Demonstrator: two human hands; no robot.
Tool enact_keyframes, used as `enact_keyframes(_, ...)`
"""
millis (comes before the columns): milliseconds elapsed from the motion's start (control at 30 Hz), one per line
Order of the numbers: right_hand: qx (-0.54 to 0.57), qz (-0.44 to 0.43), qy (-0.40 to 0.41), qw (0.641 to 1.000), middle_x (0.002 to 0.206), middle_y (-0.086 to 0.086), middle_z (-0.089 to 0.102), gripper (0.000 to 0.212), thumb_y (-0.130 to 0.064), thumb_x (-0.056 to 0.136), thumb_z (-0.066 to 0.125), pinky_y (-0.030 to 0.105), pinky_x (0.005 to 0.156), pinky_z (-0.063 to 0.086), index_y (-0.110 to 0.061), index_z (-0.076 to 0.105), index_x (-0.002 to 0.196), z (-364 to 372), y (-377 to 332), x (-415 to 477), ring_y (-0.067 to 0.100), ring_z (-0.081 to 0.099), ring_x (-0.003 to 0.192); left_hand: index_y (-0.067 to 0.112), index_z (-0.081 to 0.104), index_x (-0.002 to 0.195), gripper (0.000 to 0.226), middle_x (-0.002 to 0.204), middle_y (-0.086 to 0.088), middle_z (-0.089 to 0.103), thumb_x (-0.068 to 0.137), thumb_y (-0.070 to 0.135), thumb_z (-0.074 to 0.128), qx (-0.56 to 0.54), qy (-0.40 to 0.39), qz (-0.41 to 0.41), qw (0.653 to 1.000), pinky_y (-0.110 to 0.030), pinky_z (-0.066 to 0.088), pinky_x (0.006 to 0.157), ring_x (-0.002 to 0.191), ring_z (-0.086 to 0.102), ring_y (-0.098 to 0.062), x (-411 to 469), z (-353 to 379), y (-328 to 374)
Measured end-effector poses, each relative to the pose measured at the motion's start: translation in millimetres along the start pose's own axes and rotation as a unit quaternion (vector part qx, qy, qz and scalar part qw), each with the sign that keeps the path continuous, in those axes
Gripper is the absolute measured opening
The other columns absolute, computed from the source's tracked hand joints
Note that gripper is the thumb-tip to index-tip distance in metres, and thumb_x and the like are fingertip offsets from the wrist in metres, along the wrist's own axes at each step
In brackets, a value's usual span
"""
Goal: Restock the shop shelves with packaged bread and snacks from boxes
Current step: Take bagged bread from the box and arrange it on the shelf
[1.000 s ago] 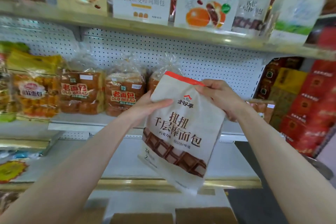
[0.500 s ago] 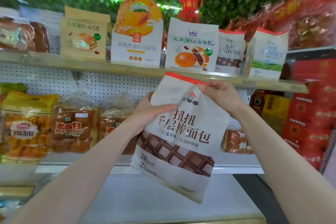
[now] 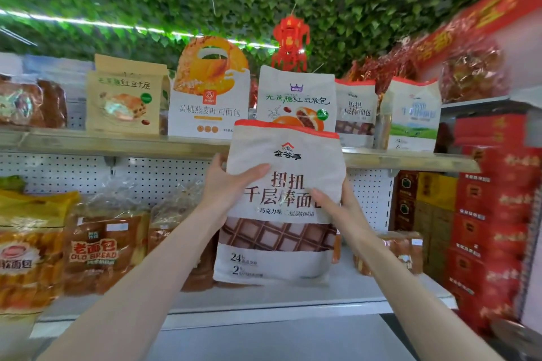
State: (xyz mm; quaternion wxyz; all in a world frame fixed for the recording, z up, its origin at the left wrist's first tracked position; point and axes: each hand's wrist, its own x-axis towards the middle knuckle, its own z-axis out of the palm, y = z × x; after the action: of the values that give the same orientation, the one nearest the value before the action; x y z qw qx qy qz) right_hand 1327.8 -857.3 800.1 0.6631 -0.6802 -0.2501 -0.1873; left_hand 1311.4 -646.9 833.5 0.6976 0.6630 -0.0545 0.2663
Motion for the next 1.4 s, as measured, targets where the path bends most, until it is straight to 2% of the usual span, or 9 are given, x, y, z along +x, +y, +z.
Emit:
enact_keyframes(167, 0.046, -0.025, 0.078, 0.996, 0.113, -0.007, 0.07, 0.052, -0.031, 0.083, 0.068, 0.016, 0.074, 0.055, -0.023, 0.052, 0.132, -5, -3, 5, 0.005, 0.068, 0.097, 0.024, 0.049, 0.117, 0.074, 0.107, 0.006, 0.066, 0.056, 0.04, 0.088, -0.024, -0.031, 0.019, 0.999, -0.039, 0.057, 0.083, 0.095, 0.068, -0.015, 6, 18, 6)
enact_keyframes(467, 0.086, -0.069, 0.148, 0.983, 0.099, -0.013, 0.074, 0.027, -0.022, 0.089, 0.068, 0.022, 0.071, 0.057, -0.03, 0.061, 0.113, -60, -15, 28, 0.009, 0.071, 0.092, 0.028, 0.036, 0.138, 0.087, 0.109, 0.013, 0.06, 0.062, 0.041, 0.077, -0.042, -0.112, 0.069, 0.99, -0.02, 0.053, 0.066, 0.093, 0.064, -0.005, 12, 80, 12)
enact_keyframes(567, 0.075, -0.088, 0.154, 0.981, 0.101, -0.01, 0.074, 0.032, -0.02, 0.089, 0.068, 0.022, 0.073, 0.057, -0.024, 0.061, 0.12, -86, -18, 41, 0.008, 0.07, 0.094, 0.032, 0.036, 0.139, 0.092, 0.117, 0.009, 0.062, 0.057, 0.046, 0.075, -0.044, -0.129, 0.058, 0.989, -0.03, 0.056, 0.079, 0.1, 0.064, -0.01, 9, 104, 1)
enact_keyframes(667, 0.065, -0.103, 0.138, 0.983, 0.105, -0.006, 0.073, 0.037, -0.021, 0.089, 0.068, 0.023, 0.072, 0.057, -0.022, 0.059, 0.124, -121, -13, 54, 0.01, 0.07, 0.095, 0.037, 0.044, 0.127, 0.078, 0.117, 0.01, 0.064, 0.057, 0.049, 0.077, -0.038, -0.102, 0.064, 0.992, -0.041, 0.052, 0.095, 0.107, 0.064, -0.013, 8, 139, -7)
enact_keyframes(833, 0.043, -0.111, 0.112, 0.987, 0.126, -0.006, 0.064, 0.057, -0.032, 0.087, 0.068, 0.027, 0.084, 0.057, -0.027, 0.045, 0.14, -183, -2, 77, 0.009, 0.064, 0.108, 0.035, 0.047, 0.122, 0.057, 0.105, 0.019, 0.063, 0.074, 0.032, 0.078, -0.053, -0.036, 0.111, 0.992, -0.024, 0.055, 0.081, 0.098, 0.064, -0.001, 9, 201, -4)
enact_keyframes(967, 0.037, -0.105, 0.037, 0.993, 0.13, -0.009, 0.059, 0.067, -0.034, 0.087, 0.065, 0.013, 0.071, 0.053, -0.031, 0.035, 0.146, -232, 4, 91, -0.002, 0.063, 0.104, 0.027, 0.05, 0.13, 0.06, 0.105, 0.018, 0.064, 0.076, 0.028, 0.077, -0.06, 0.024, 0.133, 0.989, -0.014, 0.054, 0.07, 0.094, 0.063, 0.001, 8, 245, 0)
enact_keyframes(1067, 0.027, -0.086, -0.004, 0.996, 0.126, -0.009, 0.062, 0.072, -0.041, 0.08, 0.065, 0.024, 0.079, 0.057, -0.033, 0.035, 0.145, -255, 14, 99, 0.002, 0.066, 0.102, 0.027, 0.047, 0.133, 0.064, 0.103, 0.02, 0.062, 0.076, 0.027, 0.078, -0.053, 0.052, 0.142, 0.987, -0.012, 0.051, 0.067, 0.093, 0.061, 0.003, 15, 269, 6)
enact_keyframes(1300, 0.041, -0.114, 0.023, 0.992, 0.111, -0.012, 0.067, 0.039, -0.027, 0.089, 0.064, 0.011, 0.067, 0.051, -0.026, 0.053, 0.127, -284, 16, 130, -0.005, 0.065, 0.093, 0.022, 0.041, 0.132, 0.065, 0.105, 0.02, 0.058, 0.078, 0.037, 0.075, 0.019, 0.059, 0.163, 0.985, -0.025, 0.051, 0.083, 0.097, 0.061, -0.002, 32, 309, 18)
enact_keyframes(1400, 0.066, -0.119, 0.041, 0.99, 0.106, -0.012, 0.065, 0.035, -0.02, 0.091, 0.063, 0.005, 0.061, 0.047, -0.021, 0.054, 0.125, -290, 13, 145, -0.014, 0.063, 0.08, 0.025, 0.042, 0.134, 0.07, 0.106, 0.018, 0.062, 0.074, 0.04, 0.074, 0.009, 0.014, 0.152, 0.988, -0.013, 0.049, 0.068, 0.09, 0.063, 0.004, 42, 316, 17)
